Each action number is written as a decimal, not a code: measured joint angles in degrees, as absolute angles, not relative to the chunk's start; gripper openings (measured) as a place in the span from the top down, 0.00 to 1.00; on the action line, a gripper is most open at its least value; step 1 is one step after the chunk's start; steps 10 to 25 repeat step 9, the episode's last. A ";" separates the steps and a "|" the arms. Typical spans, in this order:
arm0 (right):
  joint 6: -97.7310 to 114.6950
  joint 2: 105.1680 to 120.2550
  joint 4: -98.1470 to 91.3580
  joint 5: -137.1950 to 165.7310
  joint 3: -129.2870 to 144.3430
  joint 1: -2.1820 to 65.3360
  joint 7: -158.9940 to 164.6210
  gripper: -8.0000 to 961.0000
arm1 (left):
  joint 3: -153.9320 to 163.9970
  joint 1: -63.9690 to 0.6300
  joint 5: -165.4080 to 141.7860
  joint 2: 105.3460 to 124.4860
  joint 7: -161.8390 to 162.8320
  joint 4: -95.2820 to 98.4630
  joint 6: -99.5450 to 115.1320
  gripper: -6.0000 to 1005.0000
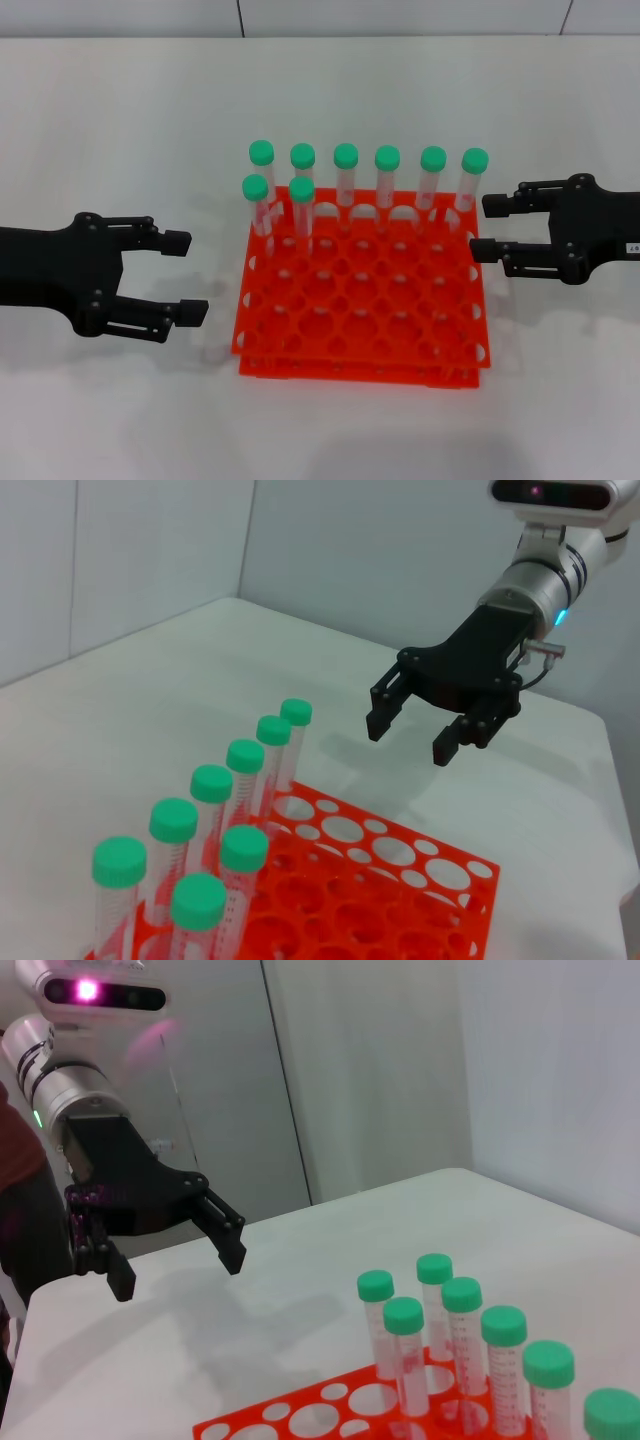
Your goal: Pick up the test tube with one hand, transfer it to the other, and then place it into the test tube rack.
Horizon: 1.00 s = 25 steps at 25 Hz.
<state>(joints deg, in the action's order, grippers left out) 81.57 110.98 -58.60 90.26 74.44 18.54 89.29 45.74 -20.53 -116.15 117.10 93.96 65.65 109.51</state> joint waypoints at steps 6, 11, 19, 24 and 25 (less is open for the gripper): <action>81.56 111.03 -58.62 90.27 74.09 18.55 89.30 0.41 | 45.76 -20.46 -116.20 117.07 93.98 65.65 109.51 0.14; 81.57 111.08 -58.62 90.27 73.89 18.55 89.30 0.41 | 45.78 -20.46 -116.22 117.10 93.99 65.65 109.51 0.14; 81.57 111.08 -58.62 90.27 73.89 18.55 89.30 0.41 | 45.78 -20.46 -116.22 117.10 93.99 65.65 109.51 0.14; 81.57 111.08 -58.62 90.27 73.89 18.55 89.30 0.41 | 45.78 -20.46 -116.22 117.10 93.99 65.65 109.51 0.14; 81.57 111.08 -58.62 90.27 73.89 18.55 89.30 0.41 | 45.78 -20.46 -116.22 117.10 93.99 65.65 109.51 0.14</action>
